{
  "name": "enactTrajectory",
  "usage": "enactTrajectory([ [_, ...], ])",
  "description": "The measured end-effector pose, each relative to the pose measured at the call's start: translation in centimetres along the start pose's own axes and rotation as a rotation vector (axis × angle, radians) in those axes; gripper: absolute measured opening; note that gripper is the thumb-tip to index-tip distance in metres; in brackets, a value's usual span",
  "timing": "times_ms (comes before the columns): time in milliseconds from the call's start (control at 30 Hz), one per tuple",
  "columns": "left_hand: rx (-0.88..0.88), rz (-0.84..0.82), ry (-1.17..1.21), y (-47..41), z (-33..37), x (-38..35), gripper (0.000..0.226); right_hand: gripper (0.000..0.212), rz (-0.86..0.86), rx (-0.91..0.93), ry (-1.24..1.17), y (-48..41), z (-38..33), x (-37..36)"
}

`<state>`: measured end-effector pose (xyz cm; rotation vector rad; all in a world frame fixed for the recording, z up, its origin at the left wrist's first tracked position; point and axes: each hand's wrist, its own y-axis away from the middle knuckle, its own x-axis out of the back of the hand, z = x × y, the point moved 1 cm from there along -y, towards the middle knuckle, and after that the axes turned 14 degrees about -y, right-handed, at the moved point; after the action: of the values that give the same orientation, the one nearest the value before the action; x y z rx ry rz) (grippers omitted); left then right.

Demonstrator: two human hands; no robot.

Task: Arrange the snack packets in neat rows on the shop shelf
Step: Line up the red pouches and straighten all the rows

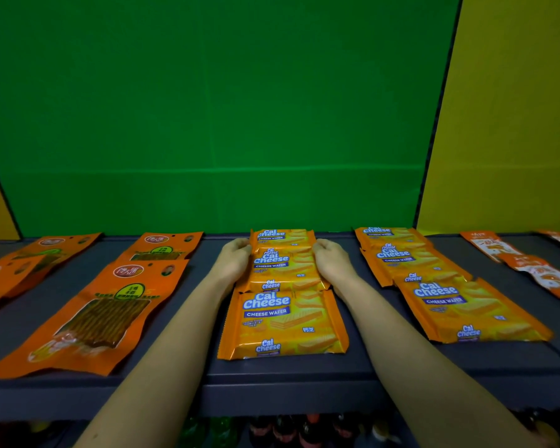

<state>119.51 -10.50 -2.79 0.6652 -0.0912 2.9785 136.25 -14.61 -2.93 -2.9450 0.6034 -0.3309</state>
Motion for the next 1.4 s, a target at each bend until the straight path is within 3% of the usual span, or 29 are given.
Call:
enactTrajectory([
  [167,-0.028,0.040,-0.065,0.4,0.0,0.3,0.032,0.032,0.031,0.002,-0.024,0.1,-0.3,0.3],
  [300,-0.199,0.266,-0.314,2.0,0.7,1.3,0.031,0.035,0.059,0.116,0.014,1.0,-1.5,0.8],
  [500,-0.399,0.389,-0.438,5.1,3.6,6.4,0.022,0.033,-0.092,0.282,0.074,3.7,-6.0,-0.6],
  [667,-0.426,0.378,-0.388,6.7,2.5,13.8,0.020,0.034,-0.212,0.286,0.112,6.1,-9.8,-4.3],
  [933,-0.234,0.286,-0.418,5.5,-5.4,22.7,0.022,0.036,-0.221,0.159,0.286,9.4,-11.6,-13.2],
  [1167,-0.050,-0.015,-0.393,5.4,-10.5,23.4,0.054,0.033,-0.334,-0.009,0.313,12.3,-8.1,-18.8],
  [1300,-0.116,0.034,-0.391,5.7,-11.1,23.1,0.050,0.032,-0.272,-0.005,0.268,12.5,-6.6,-19.5],
  [1400,-0.129,0.052,-0.409,5.7,-11.0,23.0,0.046,0.038,-0.243,0.004,0.367,12.3,-6.2,-20.0],
])
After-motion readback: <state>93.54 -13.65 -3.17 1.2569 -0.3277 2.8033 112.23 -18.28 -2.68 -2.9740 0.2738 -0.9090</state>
